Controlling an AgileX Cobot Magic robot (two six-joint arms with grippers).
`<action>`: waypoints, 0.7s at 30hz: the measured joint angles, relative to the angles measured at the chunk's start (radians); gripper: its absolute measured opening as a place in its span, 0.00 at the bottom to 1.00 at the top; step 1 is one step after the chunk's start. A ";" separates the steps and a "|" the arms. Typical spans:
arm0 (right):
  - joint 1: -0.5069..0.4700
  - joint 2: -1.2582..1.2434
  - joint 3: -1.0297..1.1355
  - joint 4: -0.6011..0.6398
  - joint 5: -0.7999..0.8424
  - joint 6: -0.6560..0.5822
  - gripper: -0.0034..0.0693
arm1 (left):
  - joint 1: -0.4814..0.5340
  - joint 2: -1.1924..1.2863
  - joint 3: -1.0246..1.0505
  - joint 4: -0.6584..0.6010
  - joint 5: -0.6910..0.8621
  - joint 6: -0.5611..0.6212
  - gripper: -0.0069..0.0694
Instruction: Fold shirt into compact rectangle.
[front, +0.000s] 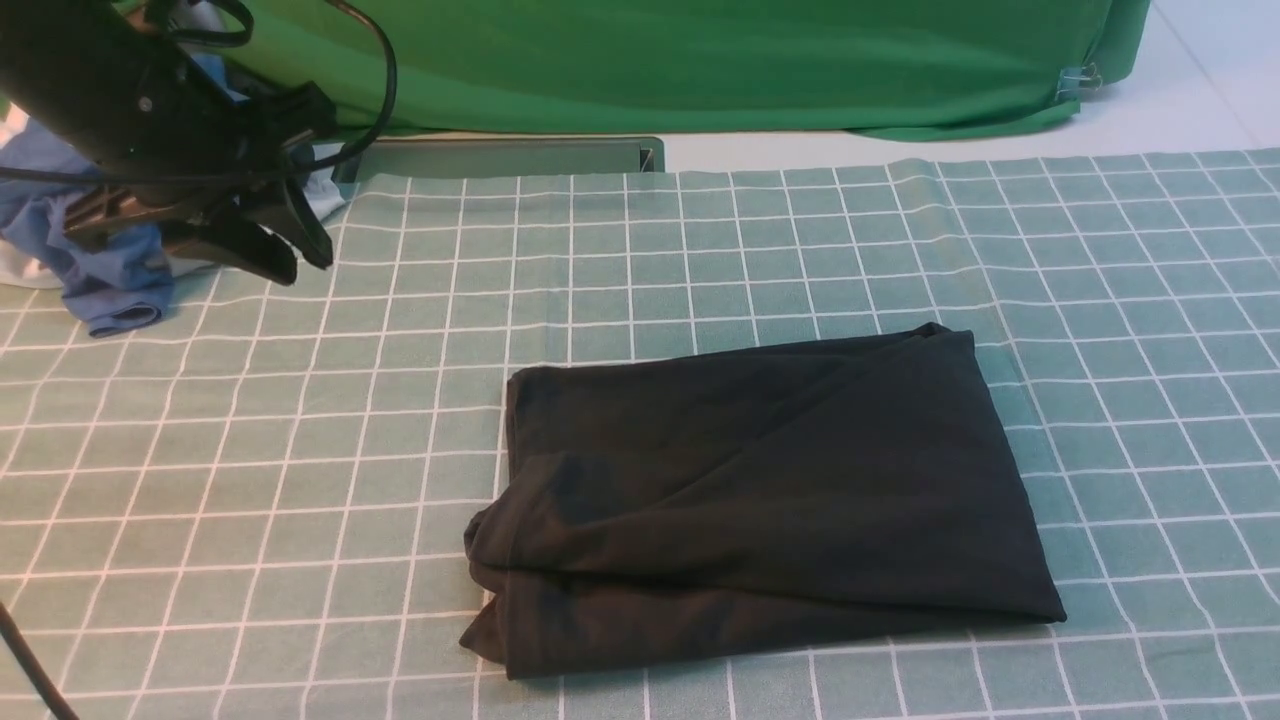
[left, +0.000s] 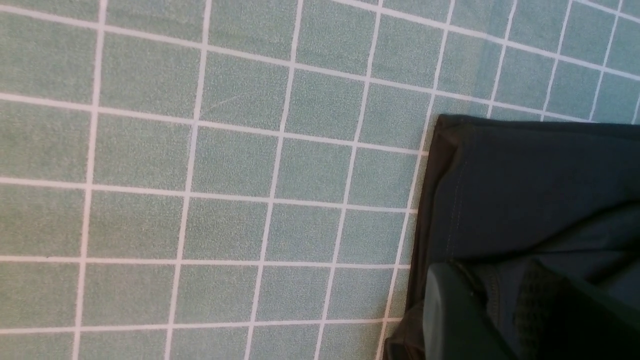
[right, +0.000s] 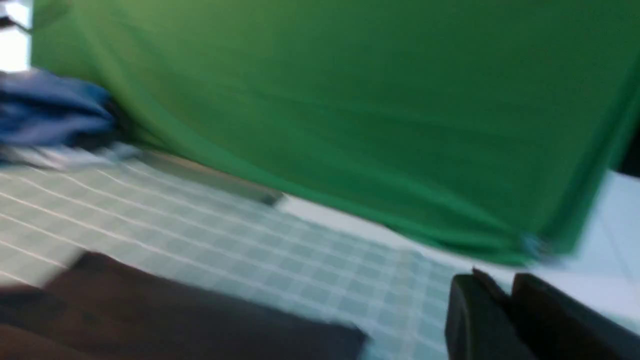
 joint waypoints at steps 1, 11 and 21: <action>-0.010 -0.005 0.008 0.000 0.004 0.000 0.22 | 0.000 0.000 0.000 0.001 0.000 -0.001 0.31; -0.236 -0.233 0.248 -0.003 0.149 0.000 0.25 | 0.000 0.000 0.000 0.028 0.000 0.003 0.33; -0.212 -0.304 0.267 -0.003 0.127 0.000 0.28 | 0.000 -0.061 0.006 0.051 0.001 0.007 0.33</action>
